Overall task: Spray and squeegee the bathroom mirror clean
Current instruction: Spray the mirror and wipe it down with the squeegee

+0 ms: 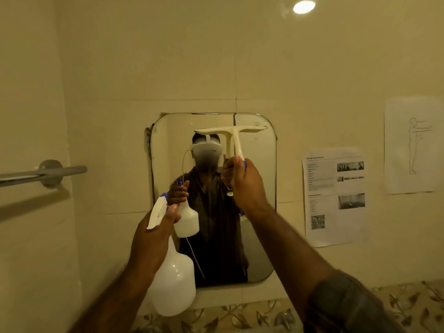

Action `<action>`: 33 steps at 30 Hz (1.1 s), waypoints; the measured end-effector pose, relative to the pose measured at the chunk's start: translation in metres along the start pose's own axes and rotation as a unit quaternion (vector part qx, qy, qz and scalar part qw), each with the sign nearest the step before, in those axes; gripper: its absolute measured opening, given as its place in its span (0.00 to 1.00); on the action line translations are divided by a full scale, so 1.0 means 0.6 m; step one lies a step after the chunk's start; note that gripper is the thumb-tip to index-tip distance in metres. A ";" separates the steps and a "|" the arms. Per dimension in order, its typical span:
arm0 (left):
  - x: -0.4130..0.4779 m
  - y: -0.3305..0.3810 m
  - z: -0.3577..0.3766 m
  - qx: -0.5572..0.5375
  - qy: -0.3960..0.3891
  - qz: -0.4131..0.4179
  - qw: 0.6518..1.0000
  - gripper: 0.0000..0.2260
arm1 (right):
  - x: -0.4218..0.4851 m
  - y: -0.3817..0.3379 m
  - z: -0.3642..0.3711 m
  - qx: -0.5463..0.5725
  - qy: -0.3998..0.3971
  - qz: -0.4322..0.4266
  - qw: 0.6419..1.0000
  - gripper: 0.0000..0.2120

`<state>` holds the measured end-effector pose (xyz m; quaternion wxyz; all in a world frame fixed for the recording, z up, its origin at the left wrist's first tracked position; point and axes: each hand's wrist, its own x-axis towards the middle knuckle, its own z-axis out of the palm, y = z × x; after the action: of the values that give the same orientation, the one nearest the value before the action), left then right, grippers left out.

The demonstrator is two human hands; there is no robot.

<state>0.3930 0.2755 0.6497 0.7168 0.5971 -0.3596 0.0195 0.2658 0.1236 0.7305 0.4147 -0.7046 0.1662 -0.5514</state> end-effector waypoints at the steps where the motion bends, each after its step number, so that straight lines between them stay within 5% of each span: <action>1: 0.001 -0.001 -0.002 0.002 0.004 0.001 1.000 0.23 | -0.003 0.014 0.000 -0.002 0.002 0.005 1.000 0.20; 8: 0.000 -0.019 -0.017 0.030 0.026 -0.004 0.999 0.24 | -0.185 0.210 0.001 -0.051 0.006 0.141 0.989 0.21; 13: -0.011 -0.032 -0.021 0.046 0.016 -0.011 0.999 0.29 | -0.327 0.325 -0.019 -0.168 -0.005 0.302 0.939 0.17; 17: -0.022 -0.037 -0.010 0.052 0.013 -0.020 0.998 0.27 | -0.379 0.348 -0.037 -0.135 0.014 0.383 0.914 0.21; 22: -0.027 -0.027 0.015 0.052 -0.005 -0.019 0.998 0.26 | -0.342 0.271 -0.074 -0.149 0.015 0.280 0.948 0.15; 26: -0.017 0.007 0.042 0.018 -0.016 -0.013 1.000 0.26 | -0.181 0.125 -0.109 -0.003 0.042 0.107 0.993 0.17; 29: -0.008 0.027 0.062 0.005 -0.027 -0.001 1.000 0.31 | -0.051 0.038 -0.116 0.007 0.052 0.007 0.999 0.14; 33: 0.001 0.049 0.077 -0.017 -0.036 0.002 0.999 0.39 | 0.035 -0.015 -0.114 -0.004 0.067 -0.021 0.998 0.15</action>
<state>0.3575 0.2431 0.6760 0.7132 0.5844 -0.3871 -0.0067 0.2083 0.0872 0.7540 0.3880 -0.6712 0.1813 -0.6050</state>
